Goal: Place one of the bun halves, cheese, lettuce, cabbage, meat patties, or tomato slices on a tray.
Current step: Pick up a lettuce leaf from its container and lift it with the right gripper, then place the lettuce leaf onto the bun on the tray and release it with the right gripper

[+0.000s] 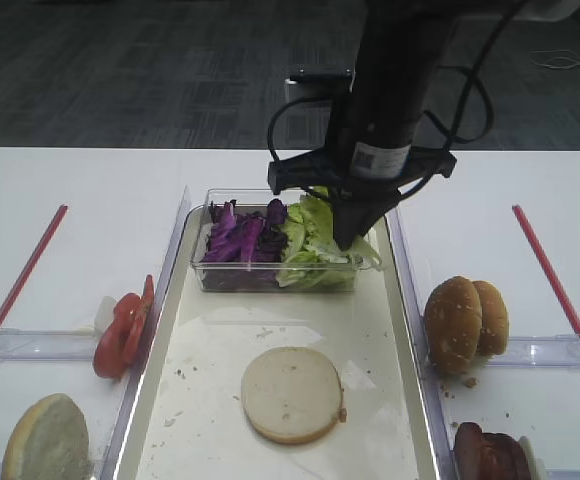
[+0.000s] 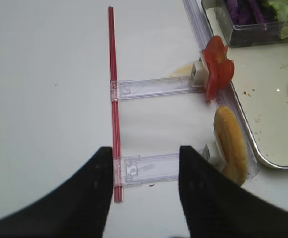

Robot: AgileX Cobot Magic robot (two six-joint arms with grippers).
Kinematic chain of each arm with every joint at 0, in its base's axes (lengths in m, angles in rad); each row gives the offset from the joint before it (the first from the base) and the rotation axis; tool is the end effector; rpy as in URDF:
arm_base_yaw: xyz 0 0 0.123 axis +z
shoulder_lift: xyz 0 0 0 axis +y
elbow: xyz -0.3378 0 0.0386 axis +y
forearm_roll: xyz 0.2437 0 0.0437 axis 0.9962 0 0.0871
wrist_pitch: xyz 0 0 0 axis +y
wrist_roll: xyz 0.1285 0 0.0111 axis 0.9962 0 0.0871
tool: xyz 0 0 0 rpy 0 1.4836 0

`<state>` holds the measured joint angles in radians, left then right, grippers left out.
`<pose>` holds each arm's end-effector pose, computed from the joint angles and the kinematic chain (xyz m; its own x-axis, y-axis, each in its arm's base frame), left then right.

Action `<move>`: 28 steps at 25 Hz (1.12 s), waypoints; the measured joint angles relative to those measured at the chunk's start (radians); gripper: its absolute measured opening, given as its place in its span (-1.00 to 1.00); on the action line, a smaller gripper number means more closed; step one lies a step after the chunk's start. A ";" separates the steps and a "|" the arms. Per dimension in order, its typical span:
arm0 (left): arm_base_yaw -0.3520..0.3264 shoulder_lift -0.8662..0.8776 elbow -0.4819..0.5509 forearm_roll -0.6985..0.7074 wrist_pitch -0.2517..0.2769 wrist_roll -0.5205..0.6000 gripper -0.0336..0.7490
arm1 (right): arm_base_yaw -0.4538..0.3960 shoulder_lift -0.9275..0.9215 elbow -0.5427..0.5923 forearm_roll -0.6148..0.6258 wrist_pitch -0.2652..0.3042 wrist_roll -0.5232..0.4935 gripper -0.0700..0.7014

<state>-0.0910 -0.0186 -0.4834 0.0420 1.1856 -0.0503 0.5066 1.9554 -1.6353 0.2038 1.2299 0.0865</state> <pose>-0.0387 0.0086 0.2384 -0.5608 0.0166 -0.8278 0.0394 0.9992 -0.0067 0.3570 0.2262 0.2606 -0.9349 -0.3449 -0.0837 -0.3549 0.9122 0.2049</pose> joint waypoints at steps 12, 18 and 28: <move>0.000 0.000 0.000 0.000 0.000 0.000 -0.16 | 0.158 -0.041 0.233 0.011 -0.086 -0.016 -0.73; 0.000 0.000 0.000 0.000 0.000 0.000 -0.16 | 0.232 -0.041 0.248 0.030 -0.179 -0.017 -0.73; 0.000 0.000 0.000 0.000 0.000 0.000 -0.16 | 0.237 -0.031 0.248 0.016 -0.187 -0.017 -0.73</move>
<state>-0.0910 -0.0186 -0.4834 0.0420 1.1856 -0.0503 0.7433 1.9239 -1.3875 0.2200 1.0426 0.0693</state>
